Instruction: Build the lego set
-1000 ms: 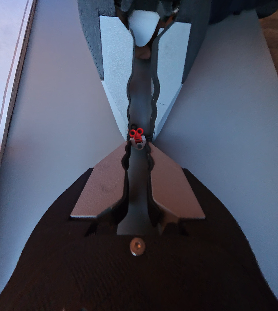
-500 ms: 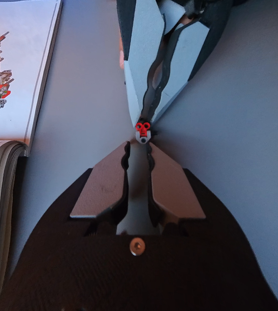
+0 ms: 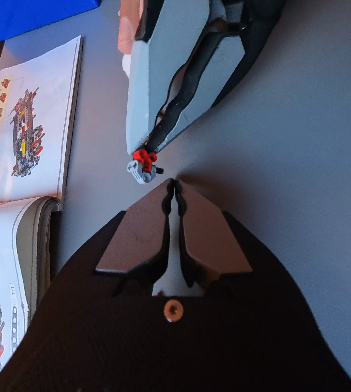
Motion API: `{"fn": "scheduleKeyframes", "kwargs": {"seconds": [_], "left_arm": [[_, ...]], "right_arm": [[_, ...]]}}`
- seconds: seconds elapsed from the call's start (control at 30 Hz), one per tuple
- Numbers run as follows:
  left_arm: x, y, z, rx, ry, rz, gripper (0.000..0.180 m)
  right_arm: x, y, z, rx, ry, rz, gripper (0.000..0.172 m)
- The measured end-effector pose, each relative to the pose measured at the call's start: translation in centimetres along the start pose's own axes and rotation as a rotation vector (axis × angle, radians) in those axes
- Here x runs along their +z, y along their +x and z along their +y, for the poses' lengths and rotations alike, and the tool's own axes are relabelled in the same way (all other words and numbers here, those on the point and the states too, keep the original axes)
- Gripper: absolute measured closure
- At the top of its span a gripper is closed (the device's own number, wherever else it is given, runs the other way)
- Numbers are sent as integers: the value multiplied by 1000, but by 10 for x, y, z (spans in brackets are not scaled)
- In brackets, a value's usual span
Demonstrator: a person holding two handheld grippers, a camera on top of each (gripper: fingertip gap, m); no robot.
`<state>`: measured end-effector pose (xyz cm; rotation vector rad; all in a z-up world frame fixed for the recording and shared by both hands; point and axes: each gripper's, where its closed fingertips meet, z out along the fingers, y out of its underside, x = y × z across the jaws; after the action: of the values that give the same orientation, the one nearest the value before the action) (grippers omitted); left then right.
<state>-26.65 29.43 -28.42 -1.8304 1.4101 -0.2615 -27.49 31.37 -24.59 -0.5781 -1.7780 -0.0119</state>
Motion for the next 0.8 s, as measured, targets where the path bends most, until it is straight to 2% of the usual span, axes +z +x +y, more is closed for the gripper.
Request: {"fn": "scheduleKeyframes", "kwargs": {"seconds": [0.13,0.23,0.47,0.63,0.8], "left_arm": [[-1,-4,-1,7,7,-26,180],[0,-4,0,10,1,-34,180],[2,-9,3,5,-26,-63,180],[-1,-20,4,-50,-30,-102,180],[-22,-46,-4,-185,-30,-157,177]], "right_arm": [[0,0,0,-38,-9,17,167],[1,-1,1,8,-4,-5,168],[3,21,33,461,-27,-64,168],[5,33,55,580,-143,-4,167],[-3,49,47,792,-121,38,168]]}}
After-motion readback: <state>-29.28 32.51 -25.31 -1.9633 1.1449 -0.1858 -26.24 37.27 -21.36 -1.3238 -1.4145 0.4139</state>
